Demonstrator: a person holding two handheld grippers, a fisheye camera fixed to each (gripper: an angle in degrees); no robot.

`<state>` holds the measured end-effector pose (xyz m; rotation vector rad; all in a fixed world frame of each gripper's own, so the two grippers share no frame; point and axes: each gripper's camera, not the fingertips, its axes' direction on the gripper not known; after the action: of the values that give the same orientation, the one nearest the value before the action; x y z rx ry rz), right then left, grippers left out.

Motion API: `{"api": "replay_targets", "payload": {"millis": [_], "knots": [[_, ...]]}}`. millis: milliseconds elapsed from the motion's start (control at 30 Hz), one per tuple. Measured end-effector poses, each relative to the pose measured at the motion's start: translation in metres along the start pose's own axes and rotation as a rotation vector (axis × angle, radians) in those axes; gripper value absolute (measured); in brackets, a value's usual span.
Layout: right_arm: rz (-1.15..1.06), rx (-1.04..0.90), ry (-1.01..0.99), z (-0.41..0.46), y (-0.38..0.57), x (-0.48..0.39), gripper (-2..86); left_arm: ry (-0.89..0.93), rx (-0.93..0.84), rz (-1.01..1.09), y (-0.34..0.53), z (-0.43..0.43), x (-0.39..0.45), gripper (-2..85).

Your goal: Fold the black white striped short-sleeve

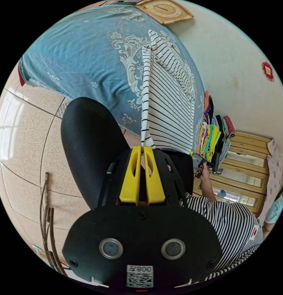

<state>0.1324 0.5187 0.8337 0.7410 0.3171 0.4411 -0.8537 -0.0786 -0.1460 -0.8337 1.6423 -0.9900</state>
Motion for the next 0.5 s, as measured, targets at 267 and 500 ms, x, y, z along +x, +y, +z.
{"api": "replay_targets", "payload": {"millis": [267,500], "knots": [[0.036,-0.042,0.007,0.019,0.001,0.005,7.6,0.005,0.009,0.025,0.017,-0.033,-0.021,1.3],[0.025,-0.031,-0.062,0.019,0.011,0.018,2.9,0.027,0.021,0.028,0.026,-0.057,-0.041,1.3]]}}
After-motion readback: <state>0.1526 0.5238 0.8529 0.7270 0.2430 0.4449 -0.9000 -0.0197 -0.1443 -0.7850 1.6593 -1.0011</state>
